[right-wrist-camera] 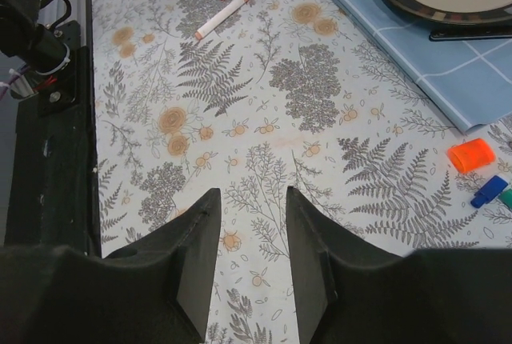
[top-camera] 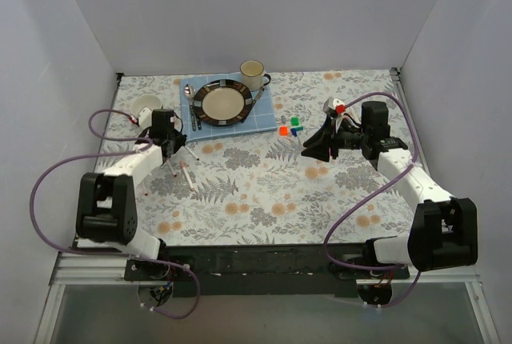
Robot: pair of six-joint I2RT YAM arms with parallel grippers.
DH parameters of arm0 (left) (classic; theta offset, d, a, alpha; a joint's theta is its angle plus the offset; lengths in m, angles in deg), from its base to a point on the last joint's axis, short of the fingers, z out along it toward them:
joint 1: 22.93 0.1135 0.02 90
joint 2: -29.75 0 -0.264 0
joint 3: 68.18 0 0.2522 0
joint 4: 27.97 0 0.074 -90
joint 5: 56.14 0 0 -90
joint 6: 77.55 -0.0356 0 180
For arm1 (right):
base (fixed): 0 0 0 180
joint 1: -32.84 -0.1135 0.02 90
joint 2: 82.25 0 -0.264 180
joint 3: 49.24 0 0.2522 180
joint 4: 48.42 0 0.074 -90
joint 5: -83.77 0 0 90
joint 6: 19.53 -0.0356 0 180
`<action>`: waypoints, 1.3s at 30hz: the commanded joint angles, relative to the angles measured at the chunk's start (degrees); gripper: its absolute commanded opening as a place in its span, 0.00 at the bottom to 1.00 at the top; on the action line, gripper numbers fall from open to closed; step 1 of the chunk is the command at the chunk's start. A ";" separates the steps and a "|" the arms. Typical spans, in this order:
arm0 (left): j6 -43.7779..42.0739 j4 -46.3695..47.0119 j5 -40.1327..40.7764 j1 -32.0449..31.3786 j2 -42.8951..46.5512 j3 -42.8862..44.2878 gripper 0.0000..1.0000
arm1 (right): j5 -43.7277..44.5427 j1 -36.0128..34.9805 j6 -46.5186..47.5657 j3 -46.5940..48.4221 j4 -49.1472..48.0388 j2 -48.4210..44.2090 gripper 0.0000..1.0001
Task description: Open the pen caps
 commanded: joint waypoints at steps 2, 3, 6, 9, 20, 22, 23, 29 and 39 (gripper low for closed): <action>-0.89 27.51 -25.61 -0.90 17.85 -14.31 0.00 | -4.09 0.03 -2.04 -1.79 -3.51 -2.86 0.53; -0.28 37.21 -28.34 -2.64 21.87 -19.91 0.00 | -4.71 -0.23 -2.40 -2.40 -5.85 -3.38 0.56; 2.10 53.94 -34.08 -9.21 24.81 -27.06 0.00 | -7.78 -1.63 -6.52 -4.07 -9.81 -3.65 0.65; 2.36 62.85 -30.84 -18.61 23.94 -28.48 0.00 | -10.95 -3.22 -13.72 -5.74 -16.65 -3.30 0.71; -4.22 80.90 -10.10 -39.74 6.28 -20.76 0.00 | -0.78 -5.86 -43.69 -14.88 -41.38 0.13 0.76; -4.84 82.57 -7.29 -41.41 3.12 -19.44 0.00 | 0.55 -6.12 -46.51 -15.15 -42.97 0.30 0.76; -4.93 83.01 -6.41 -41.85 2.32 -18.91 0.00 | 1.52 -6.30 -47.13 -15.24 -43.06 0.39 0.76; -4.67 84.16 -4.73 -43.88 -2.87 -14.78 0.00 | 2.58 -7.35 -48.11 -15.33 -43.58 2.23 0.73; -3.52 85.92 -6.56 -45.11 -5.33 -13.55 0.00 | 2.32 -7.79 -44.42 -12.60 -39.29 4.78 0.10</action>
